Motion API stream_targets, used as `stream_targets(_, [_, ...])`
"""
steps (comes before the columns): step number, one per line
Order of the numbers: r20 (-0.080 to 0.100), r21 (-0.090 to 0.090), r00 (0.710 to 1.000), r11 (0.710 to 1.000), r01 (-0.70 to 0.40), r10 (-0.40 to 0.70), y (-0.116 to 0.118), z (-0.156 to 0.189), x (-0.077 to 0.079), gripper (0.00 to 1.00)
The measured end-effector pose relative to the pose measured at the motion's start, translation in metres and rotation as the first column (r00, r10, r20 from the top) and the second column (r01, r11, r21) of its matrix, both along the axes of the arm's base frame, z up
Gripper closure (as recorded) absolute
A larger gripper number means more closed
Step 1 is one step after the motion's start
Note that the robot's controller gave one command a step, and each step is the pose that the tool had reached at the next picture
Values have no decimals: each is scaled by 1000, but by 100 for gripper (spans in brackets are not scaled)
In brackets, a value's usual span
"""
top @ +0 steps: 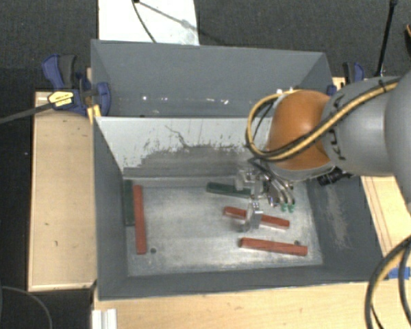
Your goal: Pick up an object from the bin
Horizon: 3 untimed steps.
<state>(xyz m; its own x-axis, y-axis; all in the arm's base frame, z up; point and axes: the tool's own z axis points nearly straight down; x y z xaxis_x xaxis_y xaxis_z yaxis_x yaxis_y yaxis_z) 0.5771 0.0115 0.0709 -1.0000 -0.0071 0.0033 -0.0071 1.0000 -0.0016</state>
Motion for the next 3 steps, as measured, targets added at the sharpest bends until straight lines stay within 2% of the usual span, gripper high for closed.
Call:
stream_targets(1, [6, 2, 1000, 1000, -2, 2, 3, 5, 1, 100])
stream_targets(2, [5, 3, 1000, 1000, -1, 1, 3, 4, 1, 0])
stream_targets(3, [9, 3, 1000, 1000, 26, -26, -12, 1, 8, 0])
